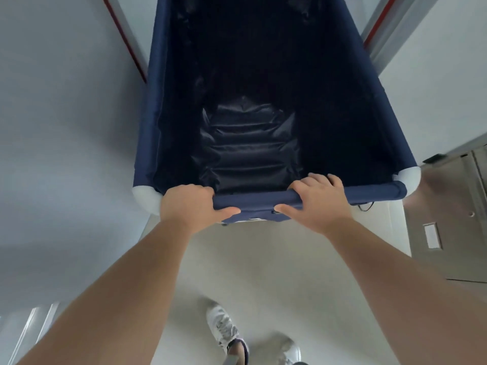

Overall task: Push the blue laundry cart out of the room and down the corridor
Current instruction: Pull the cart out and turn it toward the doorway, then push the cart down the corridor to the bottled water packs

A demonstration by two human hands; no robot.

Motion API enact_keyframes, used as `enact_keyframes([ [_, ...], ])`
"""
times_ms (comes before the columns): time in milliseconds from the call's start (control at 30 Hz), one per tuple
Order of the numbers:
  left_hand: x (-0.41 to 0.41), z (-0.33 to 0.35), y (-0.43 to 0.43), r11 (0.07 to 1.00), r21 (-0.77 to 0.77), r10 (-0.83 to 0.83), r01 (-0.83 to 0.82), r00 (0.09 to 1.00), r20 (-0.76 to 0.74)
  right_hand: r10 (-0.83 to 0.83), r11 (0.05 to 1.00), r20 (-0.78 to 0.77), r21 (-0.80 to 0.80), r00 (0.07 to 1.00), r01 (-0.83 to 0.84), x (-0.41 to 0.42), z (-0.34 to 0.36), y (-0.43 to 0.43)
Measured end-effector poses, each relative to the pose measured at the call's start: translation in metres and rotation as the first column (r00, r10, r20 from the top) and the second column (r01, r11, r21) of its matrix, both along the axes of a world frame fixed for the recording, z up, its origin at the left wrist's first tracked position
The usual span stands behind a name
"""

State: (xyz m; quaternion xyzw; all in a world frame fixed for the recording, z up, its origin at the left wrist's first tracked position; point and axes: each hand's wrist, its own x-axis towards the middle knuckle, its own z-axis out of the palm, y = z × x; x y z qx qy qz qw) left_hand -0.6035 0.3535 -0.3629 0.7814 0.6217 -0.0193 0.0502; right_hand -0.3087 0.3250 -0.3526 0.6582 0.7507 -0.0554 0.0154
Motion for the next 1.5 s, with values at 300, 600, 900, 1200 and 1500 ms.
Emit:
enact_keyframes([
  [300, -0.003, 0.000, 0.097, 0.999, -0.008, -0.034, 0.034, 0.999, -0.020, -0.029, 0.998, -0.013, -0.050, 0.999, 0.028, -0.004, 0.004, 0.090],
  [600, 0.004, 0.005, 0.201, 0.999, -0.041, -0.028, 0.026, 0.999, -0.041, 0.004, 0.999, -0.008, -0.040, 1.000, -0.004, 0.002, 0.001, 0.196],
  [900, 0.009, 0.005, 0.289, 0.999, -0.044, -0.021, 0.019, 0.999, -0.030, 0.031, 0.998, 0.006, -0.061, 0.999, -0.031, 0.009, 0.001, 0.287],
  [1200, 0.011, 0.006, 0.389, 0.995, -0.040, -0.090, 0.088, 0.995, -0.044, 0.002, 0.997, 0.037, -0.072, 0.999, 0.001, 0.011, 0.004, 0.381],
  [1500, 0.008, 0.007, 0.503, 0.985, -0.029, -0.172, 0.171, 0.984, -0.044, -0.090, 0.994, 0.036, -0.050, 0.995, 0.092, 0.001, 0.004, 0.466],
])
